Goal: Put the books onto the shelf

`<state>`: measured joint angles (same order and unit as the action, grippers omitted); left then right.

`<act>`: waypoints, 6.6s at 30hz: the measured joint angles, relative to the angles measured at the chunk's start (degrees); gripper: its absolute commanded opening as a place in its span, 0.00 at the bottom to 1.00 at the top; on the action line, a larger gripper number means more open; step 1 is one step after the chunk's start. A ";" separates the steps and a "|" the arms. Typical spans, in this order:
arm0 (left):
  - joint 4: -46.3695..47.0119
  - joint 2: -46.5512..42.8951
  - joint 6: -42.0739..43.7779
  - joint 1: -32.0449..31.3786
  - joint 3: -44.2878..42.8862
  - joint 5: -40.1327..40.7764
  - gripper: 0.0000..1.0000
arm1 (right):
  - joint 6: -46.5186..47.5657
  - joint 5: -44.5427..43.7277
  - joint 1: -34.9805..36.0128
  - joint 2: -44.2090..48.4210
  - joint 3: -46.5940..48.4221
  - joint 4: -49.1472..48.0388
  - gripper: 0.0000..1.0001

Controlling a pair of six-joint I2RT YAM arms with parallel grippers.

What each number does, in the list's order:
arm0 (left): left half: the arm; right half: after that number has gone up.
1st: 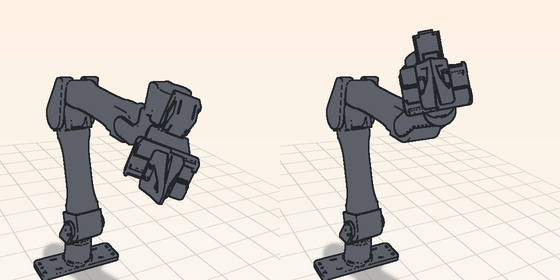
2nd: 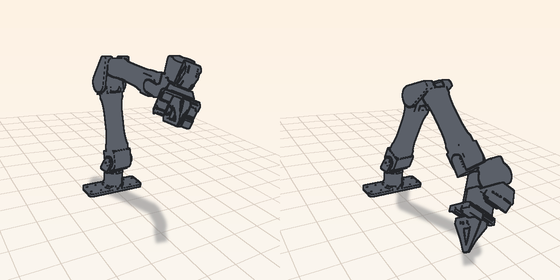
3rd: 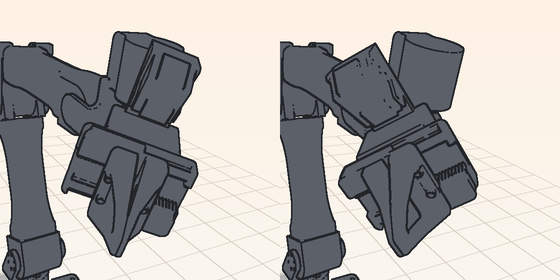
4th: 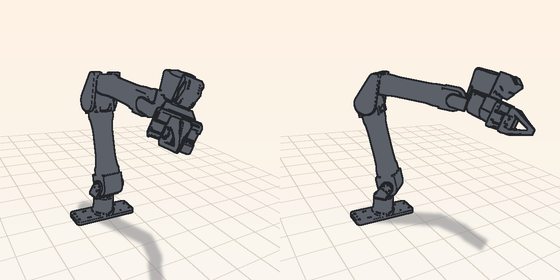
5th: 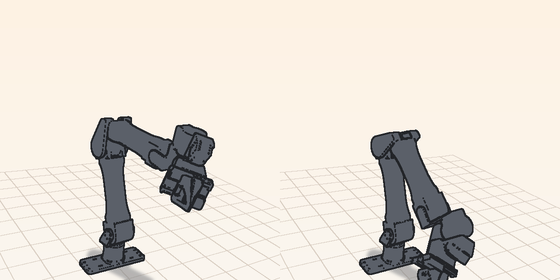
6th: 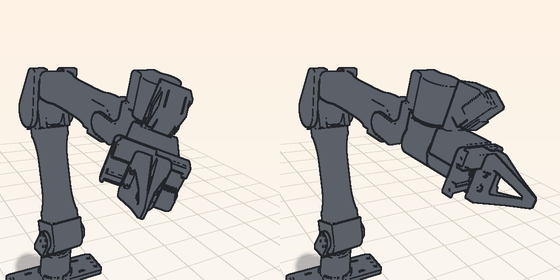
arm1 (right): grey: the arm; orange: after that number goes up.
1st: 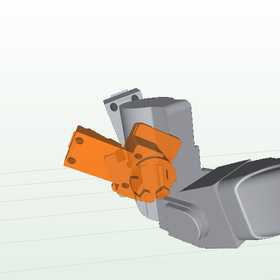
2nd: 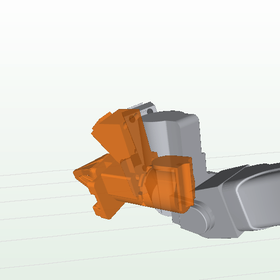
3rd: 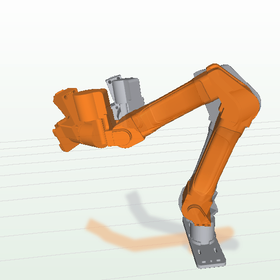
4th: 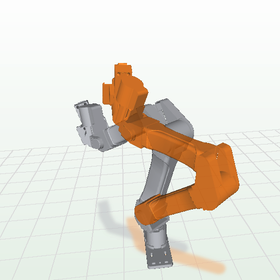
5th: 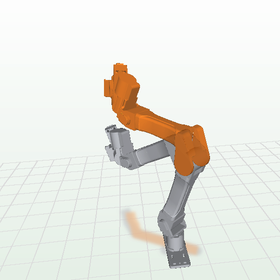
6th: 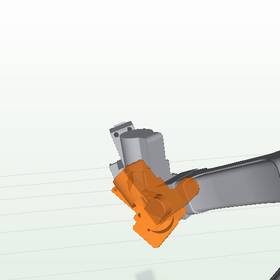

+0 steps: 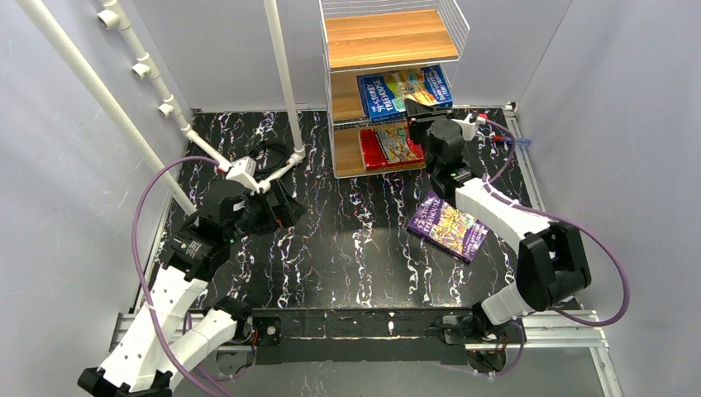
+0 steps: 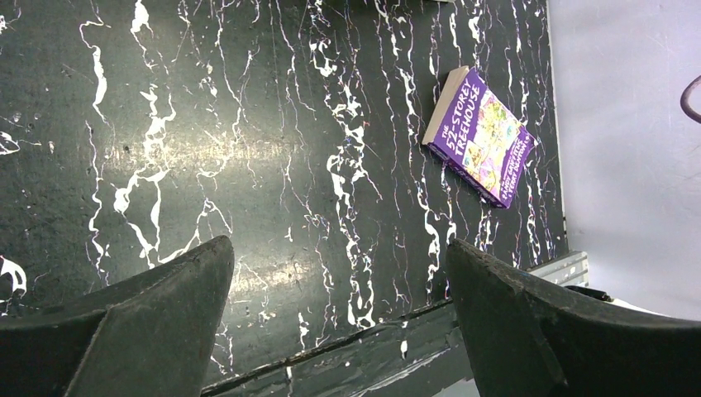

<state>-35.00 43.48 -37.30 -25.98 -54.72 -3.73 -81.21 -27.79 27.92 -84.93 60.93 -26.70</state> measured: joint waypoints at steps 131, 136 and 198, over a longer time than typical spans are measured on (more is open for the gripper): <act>-2.97 -6.03 0.24 0.00 3.45 1.86 0.98 | -2.62 19.39 -8.74 -0.79 -0.42 4.42 0.08; -3.32 -6.16 0.24 0.00 3.45 1.88 0.98 | -3.19 18.97 -8.74 -0.72 -0.83 3.23 0.01; -4.85 -7.98 0.20 0.00 5.20 4.59 0.98 | -8.28 16.06 -8.04 -0.79 -0.24 1.07 0.99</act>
<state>-39.86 35.51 -37.10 -25.98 -49.52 0.86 -89.49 -11.73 19.88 -85.71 60.69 -25.63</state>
